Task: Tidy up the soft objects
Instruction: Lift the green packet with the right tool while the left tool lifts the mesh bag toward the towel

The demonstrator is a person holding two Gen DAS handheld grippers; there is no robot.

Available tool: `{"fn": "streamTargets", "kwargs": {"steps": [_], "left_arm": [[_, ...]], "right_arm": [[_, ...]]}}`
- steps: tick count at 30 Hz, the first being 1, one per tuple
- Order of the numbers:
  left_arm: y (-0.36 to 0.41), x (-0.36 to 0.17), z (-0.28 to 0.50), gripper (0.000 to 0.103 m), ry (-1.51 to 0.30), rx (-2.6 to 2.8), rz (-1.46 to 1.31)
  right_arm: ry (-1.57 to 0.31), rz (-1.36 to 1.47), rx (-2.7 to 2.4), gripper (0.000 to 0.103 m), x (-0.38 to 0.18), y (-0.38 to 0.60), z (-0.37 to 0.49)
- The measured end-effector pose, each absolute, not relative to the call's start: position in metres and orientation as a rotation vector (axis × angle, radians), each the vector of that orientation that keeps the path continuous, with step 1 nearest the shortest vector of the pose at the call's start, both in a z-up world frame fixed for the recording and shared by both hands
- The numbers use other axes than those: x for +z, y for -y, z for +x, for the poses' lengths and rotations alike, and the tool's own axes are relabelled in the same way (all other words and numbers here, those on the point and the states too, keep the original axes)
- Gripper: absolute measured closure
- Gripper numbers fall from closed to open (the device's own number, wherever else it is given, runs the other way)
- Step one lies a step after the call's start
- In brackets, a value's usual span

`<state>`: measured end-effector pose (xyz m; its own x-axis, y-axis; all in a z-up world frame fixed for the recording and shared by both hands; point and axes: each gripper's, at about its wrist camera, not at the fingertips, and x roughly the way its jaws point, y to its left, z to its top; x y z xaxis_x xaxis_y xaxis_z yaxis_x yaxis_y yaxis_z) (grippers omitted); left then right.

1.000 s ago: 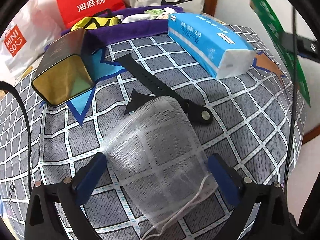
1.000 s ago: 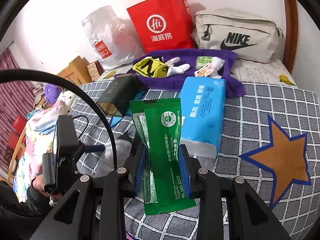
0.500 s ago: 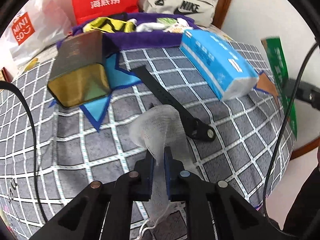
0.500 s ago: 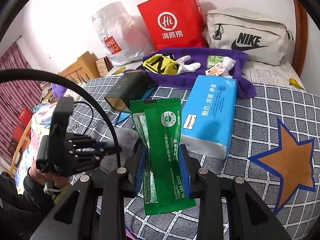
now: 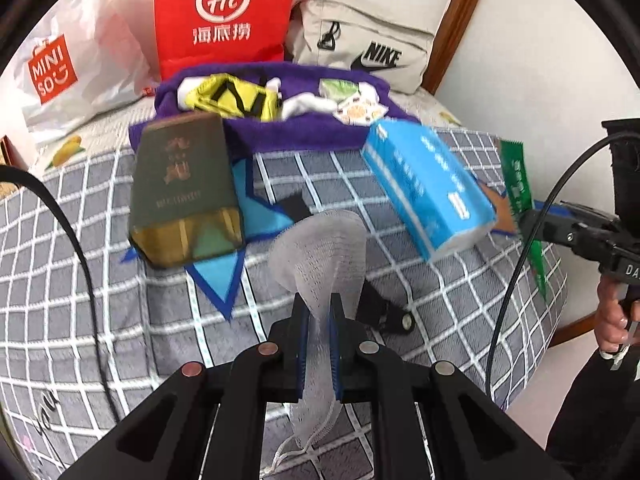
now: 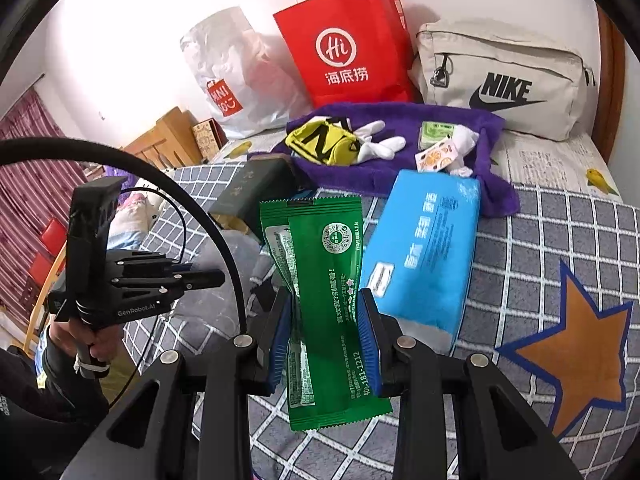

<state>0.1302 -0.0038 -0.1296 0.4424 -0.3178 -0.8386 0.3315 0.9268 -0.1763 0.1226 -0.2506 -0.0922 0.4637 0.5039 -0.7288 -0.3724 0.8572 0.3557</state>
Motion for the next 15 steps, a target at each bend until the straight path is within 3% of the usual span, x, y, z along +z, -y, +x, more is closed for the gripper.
{"fn": "streamTargets", "kwargs": {"steps": [15], "left_arm": [[0.002, -0.085, 0.183, 0.093, -0.948, -0.41, -0.006]], "right_arm": [[-0.931, 0.23, 0.478, 0.071, -0.078, 0.252, 0.169]]}}
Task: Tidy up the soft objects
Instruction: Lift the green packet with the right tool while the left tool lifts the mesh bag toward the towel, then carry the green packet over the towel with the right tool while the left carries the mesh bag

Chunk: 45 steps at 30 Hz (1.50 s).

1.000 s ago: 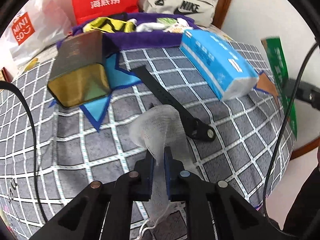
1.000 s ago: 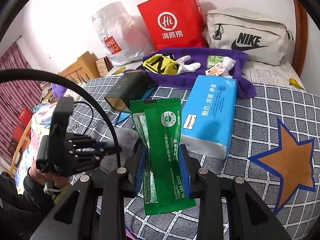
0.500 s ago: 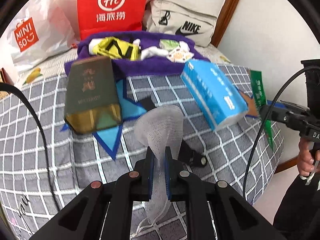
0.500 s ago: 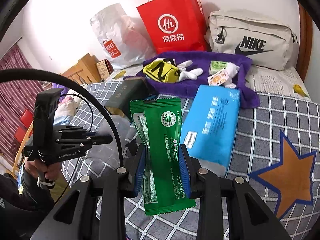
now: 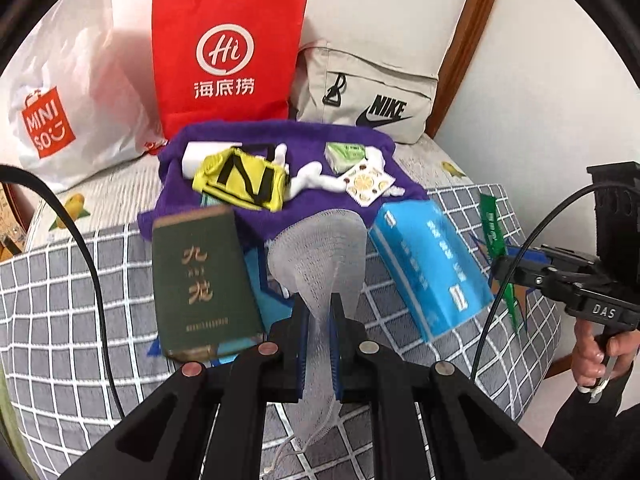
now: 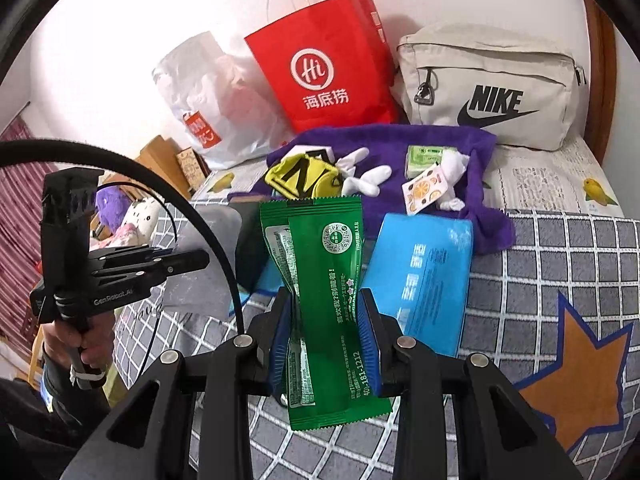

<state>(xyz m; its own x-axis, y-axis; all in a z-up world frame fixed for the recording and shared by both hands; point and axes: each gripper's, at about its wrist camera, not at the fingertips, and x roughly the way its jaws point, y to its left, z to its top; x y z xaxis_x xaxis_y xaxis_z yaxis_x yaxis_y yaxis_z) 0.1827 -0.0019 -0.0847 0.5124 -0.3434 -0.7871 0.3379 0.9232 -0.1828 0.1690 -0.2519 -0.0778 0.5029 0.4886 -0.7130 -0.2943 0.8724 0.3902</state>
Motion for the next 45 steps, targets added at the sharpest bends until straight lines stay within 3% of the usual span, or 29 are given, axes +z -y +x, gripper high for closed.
{"fn": "streamTargets", "kwargs": {"steps": [27, 45], "left_arm": [[0.008, -0.06, 0.29, 0.093, -0.905, -0.429, -0.025], [0.02, -0.06, 0.367, 0.093, -0.924, -0.445, -0.032]], "right_arm": [[-0.937, 0.169, 0.442, 0.071, -0.06, 0.25, 0.288], [-1.047, 0.085, 0.451, 0.071, -0.091, 0.234, 0.376]]}}
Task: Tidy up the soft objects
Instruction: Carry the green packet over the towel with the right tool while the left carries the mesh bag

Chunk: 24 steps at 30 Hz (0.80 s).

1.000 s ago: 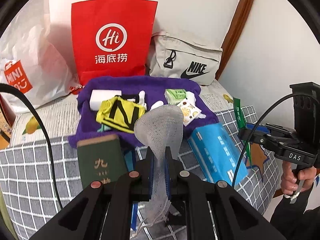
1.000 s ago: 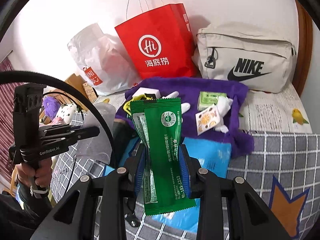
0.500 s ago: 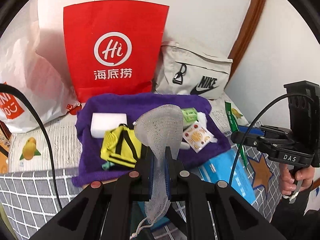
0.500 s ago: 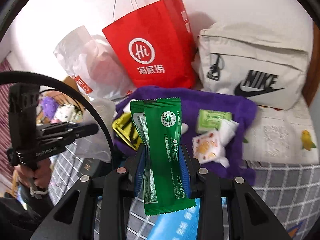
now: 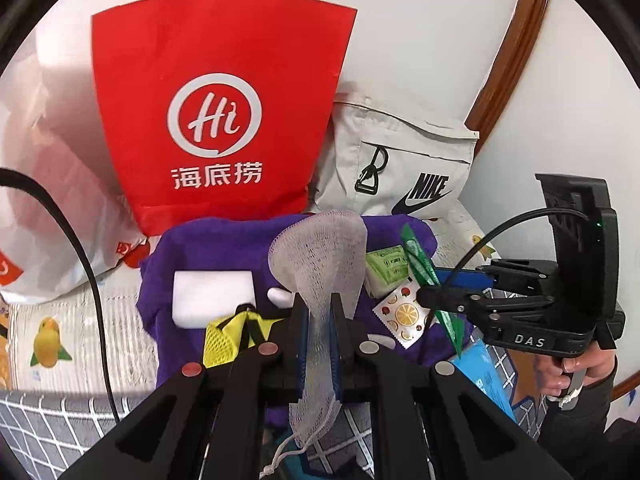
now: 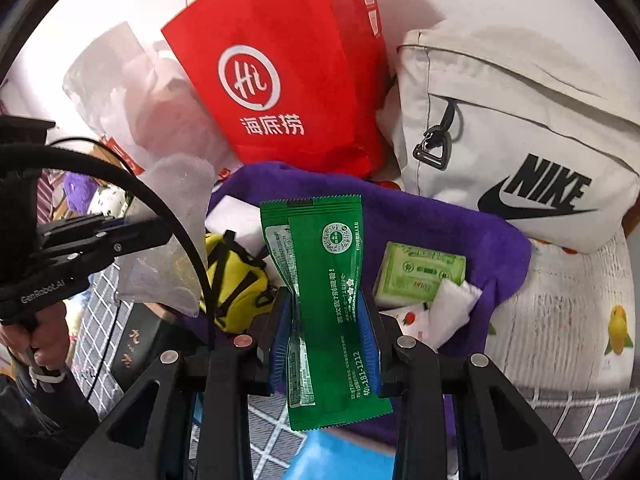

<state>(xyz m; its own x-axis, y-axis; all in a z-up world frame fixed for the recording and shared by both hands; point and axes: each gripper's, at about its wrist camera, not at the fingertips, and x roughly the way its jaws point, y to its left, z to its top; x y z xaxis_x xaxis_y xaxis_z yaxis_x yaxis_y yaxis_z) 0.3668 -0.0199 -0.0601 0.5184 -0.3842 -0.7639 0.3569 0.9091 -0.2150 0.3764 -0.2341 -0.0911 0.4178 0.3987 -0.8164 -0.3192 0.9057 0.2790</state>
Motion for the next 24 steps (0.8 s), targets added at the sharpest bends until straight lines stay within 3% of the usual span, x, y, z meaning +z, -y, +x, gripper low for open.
{"fn": "streamTargets", "kwargs": {"steps": [24], "left_arm": [[0.041, -0.092, 0.424, 0.093, -1.07, -0.389, -0.021]], "right_arm": [[-1.186, 0.017, 0.503, 0.071, -0.138, 0.222, 0.41]]}}
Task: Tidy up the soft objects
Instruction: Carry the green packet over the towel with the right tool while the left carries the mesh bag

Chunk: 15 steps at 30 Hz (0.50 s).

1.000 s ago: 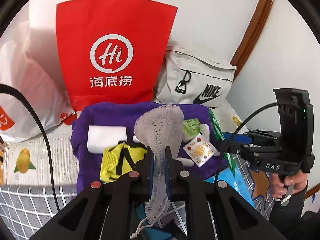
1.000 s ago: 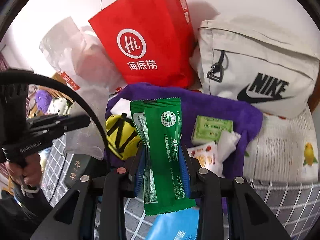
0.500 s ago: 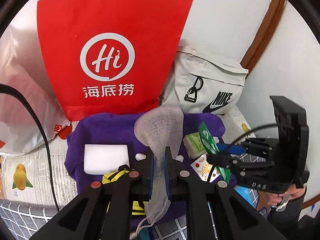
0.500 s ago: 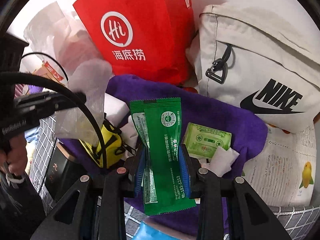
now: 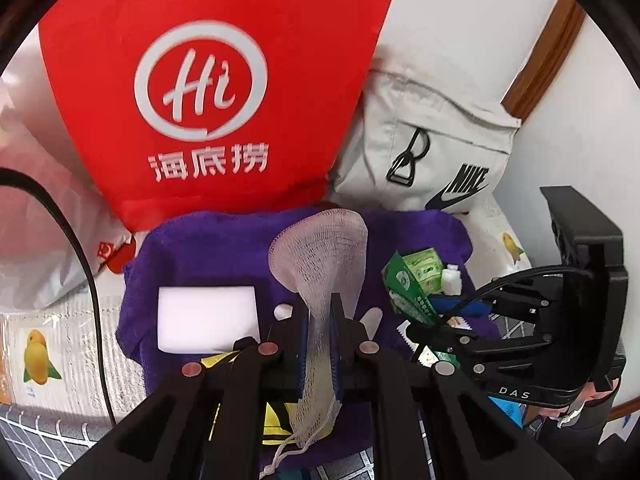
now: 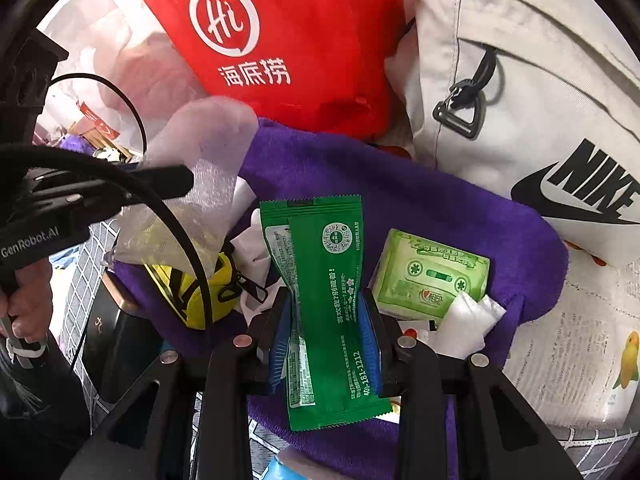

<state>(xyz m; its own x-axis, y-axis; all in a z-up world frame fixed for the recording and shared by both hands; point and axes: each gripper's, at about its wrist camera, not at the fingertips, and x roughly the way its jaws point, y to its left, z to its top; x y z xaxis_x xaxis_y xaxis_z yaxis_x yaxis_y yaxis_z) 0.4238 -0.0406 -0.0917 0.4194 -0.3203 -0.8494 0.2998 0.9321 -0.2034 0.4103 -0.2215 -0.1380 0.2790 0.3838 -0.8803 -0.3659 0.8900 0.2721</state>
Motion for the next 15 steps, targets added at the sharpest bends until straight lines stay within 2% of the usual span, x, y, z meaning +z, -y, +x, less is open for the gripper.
{"fn": "streamTargets", "kwargs": {"steps": [15], "left_arm": [[0.044, -0.116, 0.43, 0.093, -1.14, -0.382, -0.019]], "right_arm": [[-1.234, 0.008, 0.514, 0.069, -0.166, 0.213, 0.424]]}}
